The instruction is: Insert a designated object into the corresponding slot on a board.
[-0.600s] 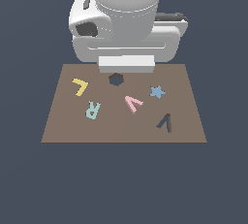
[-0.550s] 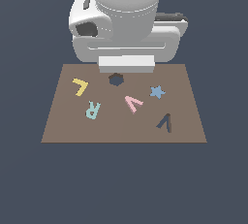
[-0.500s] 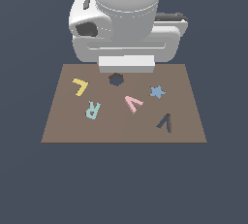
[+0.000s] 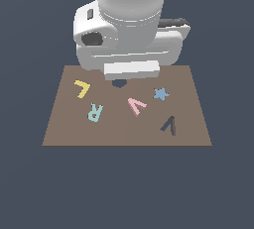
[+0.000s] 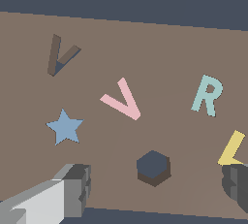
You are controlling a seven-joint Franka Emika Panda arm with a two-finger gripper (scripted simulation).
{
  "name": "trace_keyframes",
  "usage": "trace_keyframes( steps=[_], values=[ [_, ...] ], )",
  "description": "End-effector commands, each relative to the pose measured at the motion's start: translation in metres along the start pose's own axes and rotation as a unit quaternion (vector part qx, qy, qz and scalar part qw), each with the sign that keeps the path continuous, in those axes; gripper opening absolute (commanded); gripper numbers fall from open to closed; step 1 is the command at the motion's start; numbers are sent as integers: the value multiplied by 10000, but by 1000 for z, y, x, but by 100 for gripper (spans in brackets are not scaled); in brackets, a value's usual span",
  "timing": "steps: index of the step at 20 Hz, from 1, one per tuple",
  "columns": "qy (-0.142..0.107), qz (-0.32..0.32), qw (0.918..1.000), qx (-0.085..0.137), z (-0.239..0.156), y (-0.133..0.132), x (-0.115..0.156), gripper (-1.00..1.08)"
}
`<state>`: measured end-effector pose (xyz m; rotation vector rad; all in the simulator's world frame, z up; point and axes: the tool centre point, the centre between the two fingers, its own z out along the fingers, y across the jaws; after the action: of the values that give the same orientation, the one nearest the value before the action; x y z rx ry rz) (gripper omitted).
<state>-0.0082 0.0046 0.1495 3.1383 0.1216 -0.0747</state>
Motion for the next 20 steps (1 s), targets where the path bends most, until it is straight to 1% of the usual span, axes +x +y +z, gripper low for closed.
trace_keyframes(
  steps=[1,6,10,13,20],
  values=[
    [9,-187,9998,-4,5,0,2,100],
    [43,-728,9973,-16,20,-1,8,100],
    [78,-1304,9914,-30,35,-3,15,100],
    [110,-1811,9834,-42,48,-5,21,100],
    [171,-2787,9602,-67,75,-11,33,100]
  ],
)
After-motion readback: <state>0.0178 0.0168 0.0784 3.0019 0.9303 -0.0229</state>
